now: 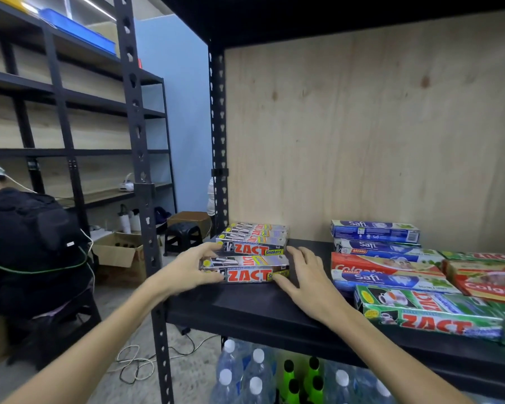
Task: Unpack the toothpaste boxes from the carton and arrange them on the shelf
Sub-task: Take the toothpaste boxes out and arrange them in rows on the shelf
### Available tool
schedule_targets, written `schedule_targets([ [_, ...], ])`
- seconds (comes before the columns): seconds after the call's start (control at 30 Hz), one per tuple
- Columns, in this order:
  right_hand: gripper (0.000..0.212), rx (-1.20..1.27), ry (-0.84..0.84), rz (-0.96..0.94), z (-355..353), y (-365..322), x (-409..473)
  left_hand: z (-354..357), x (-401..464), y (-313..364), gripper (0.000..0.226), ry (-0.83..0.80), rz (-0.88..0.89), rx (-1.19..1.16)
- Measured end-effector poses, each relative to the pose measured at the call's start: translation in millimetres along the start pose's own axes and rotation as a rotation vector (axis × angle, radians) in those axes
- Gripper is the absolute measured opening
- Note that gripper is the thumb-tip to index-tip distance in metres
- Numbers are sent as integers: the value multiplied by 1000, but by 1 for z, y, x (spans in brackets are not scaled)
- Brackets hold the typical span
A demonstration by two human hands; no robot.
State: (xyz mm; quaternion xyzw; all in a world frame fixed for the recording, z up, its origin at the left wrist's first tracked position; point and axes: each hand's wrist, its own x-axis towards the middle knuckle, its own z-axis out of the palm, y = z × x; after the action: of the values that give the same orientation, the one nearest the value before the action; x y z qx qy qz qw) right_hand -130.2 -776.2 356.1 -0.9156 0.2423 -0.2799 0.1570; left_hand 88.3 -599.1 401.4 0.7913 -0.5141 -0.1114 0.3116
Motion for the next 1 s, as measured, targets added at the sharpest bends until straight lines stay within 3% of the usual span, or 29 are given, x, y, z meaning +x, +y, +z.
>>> schedule_targets([
  [0.17, 43, 148, 67, 93, 14, 5, 34, 21, 34, -8, 70, 196, -79, 11],
  [0.3, 48, 206, 99, 161, 21, 13, 50, 30, 55, -14, 82, 262, -144, -92],
  [0.5, 63, 329, 137, 295, 23, 22, 59, 36, 73, -20, 76, 257, -130, -104],
  [0.8, 34, 235, 66, 185, 27, 21, 64, 33, 81, -28, 72, 305, -155, -153],
  [0.9, 35, 290, 74, 221, 25, 20, 64, 32, 80, -26, 67, 285, -149, -176],
  [1.0, 47, 448, 67, 311, 24, 17, 67, 31, 81, -28, 73, 265, -161, -209],
])
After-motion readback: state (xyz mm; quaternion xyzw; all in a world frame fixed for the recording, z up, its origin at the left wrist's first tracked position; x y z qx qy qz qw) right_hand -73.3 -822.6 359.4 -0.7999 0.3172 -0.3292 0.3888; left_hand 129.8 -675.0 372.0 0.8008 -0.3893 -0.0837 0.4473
